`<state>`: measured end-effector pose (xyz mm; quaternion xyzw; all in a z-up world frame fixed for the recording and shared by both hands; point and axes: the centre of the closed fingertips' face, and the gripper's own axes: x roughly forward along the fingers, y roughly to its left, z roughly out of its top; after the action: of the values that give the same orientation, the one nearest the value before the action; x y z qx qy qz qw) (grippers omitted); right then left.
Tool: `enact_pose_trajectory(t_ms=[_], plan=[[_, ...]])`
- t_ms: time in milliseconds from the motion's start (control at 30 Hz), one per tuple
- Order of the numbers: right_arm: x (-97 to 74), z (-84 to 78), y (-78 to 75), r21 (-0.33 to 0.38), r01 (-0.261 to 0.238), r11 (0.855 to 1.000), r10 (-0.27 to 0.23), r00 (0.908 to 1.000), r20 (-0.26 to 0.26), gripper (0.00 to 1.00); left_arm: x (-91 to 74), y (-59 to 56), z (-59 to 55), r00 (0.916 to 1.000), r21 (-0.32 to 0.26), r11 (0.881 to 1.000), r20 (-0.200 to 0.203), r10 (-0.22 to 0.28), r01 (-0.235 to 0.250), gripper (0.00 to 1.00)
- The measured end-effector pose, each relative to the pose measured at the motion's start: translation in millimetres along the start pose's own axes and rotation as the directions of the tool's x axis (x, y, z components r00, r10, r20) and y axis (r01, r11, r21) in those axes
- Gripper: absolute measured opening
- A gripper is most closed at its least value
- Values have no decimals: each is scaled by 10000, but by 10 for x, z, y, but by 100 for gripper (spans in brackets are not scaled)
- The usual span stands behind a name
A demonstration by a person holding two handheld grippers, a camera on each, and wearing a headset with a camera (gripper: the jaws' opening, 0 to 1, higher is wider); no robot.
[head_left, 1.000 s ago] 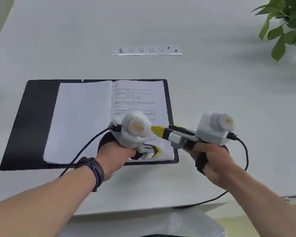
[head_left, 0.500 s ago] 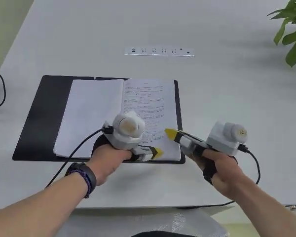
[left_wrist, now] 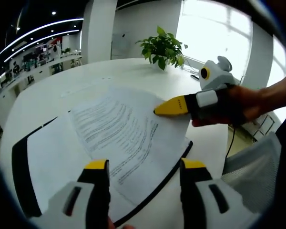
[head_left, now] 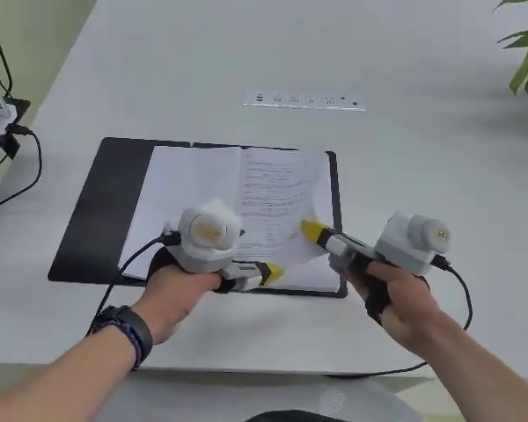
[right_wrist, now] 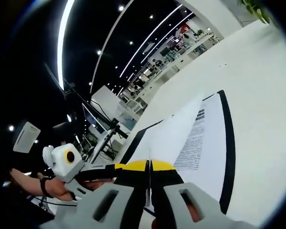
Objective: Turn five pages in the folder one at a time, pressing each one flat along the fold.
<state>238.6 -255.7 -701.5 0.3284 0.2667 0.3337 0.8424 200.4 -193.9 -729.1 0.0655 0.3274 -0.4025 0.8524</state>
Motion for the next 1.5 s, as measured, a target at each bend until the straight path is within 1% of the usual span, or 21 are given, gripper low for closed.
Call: enact_pose_trajectory(t_ms=[100,200,300,367,400,433,567,700,900,967,1200,1300,1367,1500], plan=[[20,20,66,-12,-47,10000,47,10000,52,0,-105,75,15,10000,11,10000,86,34,-34,59],[31,22,114,-88,-121,9999,122,9999,71,0,-172,149,45,9996,-7,9999,215,163,-163,60],[50,-12,127,-127,-159,9998,158,9999,-24,0,-285,265,88,9978,-183,9988,479,463,-455,60],[60,-25,146,-129,-159,9998,158,9998,-81,0,-381,387,103,9946,-269,9964,638,822,-806,61],[64,-22,164,-140,-184,9997,182,9998,-89,0,-451,455,126,9915,-452,9944,850,989,-954,61],[75,-13,198,-188,-256,9995,254,9996,-107,0,-493,493,118,9908,-489,9938,868,1041,-1002,61],[125,25,259,-315,-361,9989,358,9993,-76,0,-671,654,57,9869,-566,9901,902,1334,-1286,61],[185,43,320,-390,-423,9983,422,9991,-32,0,-819,775,-12,9829,-689,9860,944,1581,-1520,61],[285,38,447,-492,-552,9973,555,9984,45,0,-980,900,-92,9794,-871,9822,1009,1750,-1665,62],[326,25,478,-503,-551,9972,555,9984,80,0,-1027,920,-107,9789,-901,9818,1033,1762,-1672,61],[492,-35,666,-579,-671,9961,677,9977,82,0,-1166,991,-161,9779,-823,9824,1128,1761,-1675,63],[601,-75,771,-595,-802,9950,803,9968,-7,0,-1256,1034,-211,9768,-805,9818,1145,1808,-1723,63],[670,-110,806,-583,-838,9948,832,9965,-120,0,-1309,1062,-246,9764,-790,9812,1126,1843,-1761,63],[777,-150,924,-599,-1028,9929,1022,9947,-130,0,-1445,1142,-335,9745,-851,9790,1122,1943,-1854,64]])
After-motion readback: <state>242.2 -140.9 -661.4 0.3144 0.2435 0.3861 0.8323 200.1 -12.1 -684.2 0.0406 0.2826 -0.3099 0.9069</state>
